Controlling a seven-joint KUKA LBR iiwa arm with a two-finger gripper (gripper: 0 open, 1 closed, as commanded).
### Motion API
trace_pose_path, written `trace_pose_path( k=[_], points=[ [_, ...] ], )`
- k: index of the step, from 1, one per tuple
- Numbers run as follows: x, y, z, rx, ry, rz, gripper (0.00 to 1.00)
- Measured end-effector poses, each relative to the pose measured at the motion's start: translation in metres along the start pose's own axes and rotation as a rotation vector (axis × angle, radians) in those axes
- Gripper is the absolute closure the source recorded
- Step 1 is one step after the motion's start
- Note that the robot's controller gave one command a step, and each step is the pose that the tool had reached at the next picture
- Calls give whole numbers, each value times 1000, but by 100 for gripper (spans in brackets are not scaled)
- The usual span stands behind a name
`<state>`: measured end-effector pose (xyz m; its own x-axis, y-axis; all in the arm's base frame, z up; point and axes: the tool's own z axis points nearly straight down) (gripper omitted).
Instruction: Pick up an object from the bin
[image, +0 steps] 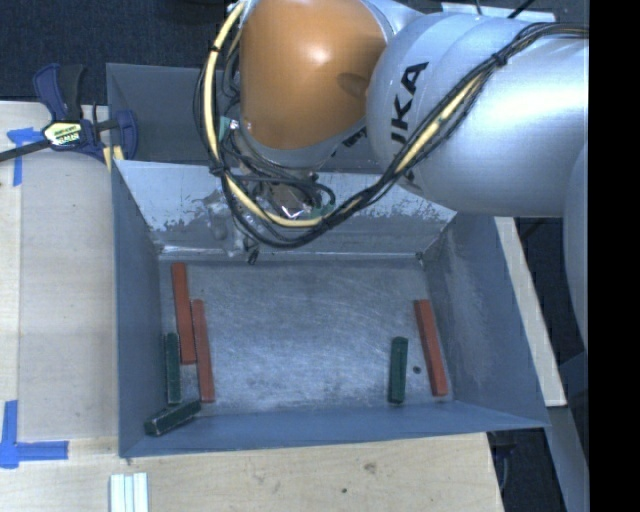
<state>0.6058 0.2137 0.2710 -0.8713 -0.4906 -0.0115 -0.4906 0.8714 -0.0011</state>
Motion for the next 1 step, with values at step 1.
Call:
trace_pose_path(
  k=[1],
  points=[
    [14,18,68,-3,15,19,100]
  ],
)
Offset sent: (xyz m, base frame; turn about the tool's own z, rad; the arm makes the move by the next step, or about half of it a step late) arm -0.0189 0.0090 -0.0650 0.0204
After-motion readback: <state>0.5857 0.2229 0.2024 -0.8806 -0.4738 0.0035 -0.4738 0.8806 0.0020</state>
